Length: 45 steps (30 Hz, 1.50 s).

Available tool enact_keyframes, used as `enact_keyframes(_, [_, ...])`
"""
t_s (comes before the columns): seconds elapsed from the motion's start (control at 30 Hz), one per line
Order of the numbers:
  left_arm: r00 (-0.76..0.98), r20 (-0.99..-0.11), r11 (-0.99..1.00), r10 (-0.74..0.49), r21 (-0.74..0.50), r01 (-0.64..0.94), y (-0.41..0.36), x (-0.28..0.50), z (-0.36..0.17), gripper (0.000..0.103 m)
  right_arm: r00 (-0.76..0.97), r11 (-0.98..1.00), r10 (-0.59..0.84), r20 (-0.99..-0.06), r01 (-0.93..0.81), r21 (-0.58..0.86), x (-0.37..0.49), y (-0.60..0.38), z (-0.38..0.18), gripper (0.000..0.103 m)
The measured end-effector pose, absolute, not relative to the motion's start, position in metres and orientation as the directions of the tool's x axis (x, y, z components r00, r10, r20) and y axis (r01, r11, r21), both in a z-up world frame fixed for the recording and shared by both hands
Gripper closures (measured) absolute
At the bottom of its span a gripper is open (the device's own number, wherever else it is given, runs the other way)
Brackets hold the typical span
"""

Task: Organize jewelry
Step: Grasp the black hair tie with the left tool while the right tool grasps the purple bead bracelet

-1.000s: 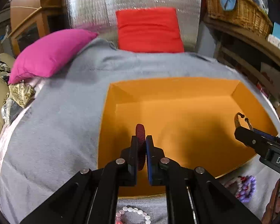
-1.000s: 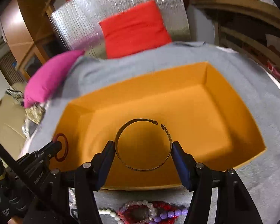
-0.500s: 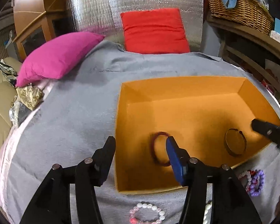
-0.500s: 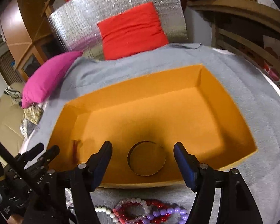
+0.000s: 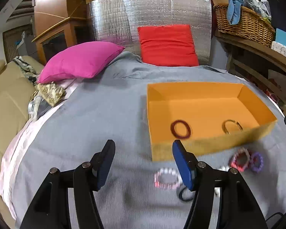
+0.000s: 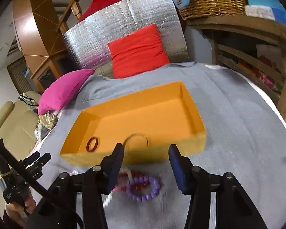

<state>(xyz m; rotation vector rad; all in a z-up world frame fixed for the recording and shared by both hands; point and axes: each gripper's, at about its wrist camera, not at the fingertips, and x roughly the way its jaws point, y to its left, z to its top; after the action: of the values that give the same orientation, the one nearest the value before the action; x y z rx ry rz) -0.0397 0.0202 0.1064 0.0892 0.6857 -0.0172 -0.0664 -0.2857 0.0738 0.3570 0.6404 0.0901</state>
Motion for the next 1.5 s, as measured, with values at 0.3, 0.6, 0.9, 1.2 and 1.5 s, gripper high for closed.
enact_keyframes(0.3, [0.719, -0.692, 0.990, -0.065, 0.047, 0.135, 0.012, -0.078, 0.077, 0.040, 0.735, 0.898, 0.273, -0.621, 0.036, 0.438, -0.093, -0.288, 0.041, 0.053])
enact_keyframes(0.6, [0.656, -0.742, 0.980, -0.135, -0.001, 0.199, 0.023, -0.056, 0.061, 0.042, 0.649, 0.888, 0.313, -0.694, 0.060, 0.457, -0.071, -0.277, 0.014, 0.055])
enact_keyframes(0.9, [0.591, -0.778, 0.948, -0.212, -0.017, 0.317, -0.003, -0.041, 0.047, 0.051, 0.616, 0.866, 0.285, -0.735, 0.164, 0.473, -0.049, -0.297, 0.001, 0.055])
enact_keyframes(1.2, [0.549, -0.795, 0.921, -0.259, -0.031, 0.388, -0.024, -0.028, 0.038, 0.078, 0.578, 0.879, 0.289, -0.763, 0.155, 0.451, -0.023, -0.286, -0.010, 0.055])
enact_keyframes(1.5, [0.471, -0.815, 0.909, -0.338, -0.152, 0.388, -0.014, -0.022, 0.028, 0.093, 0.577, 0.943, 0.181, -0.797, 0.129, 0.308, -0.020, -0.269, -0.013, 0.091])
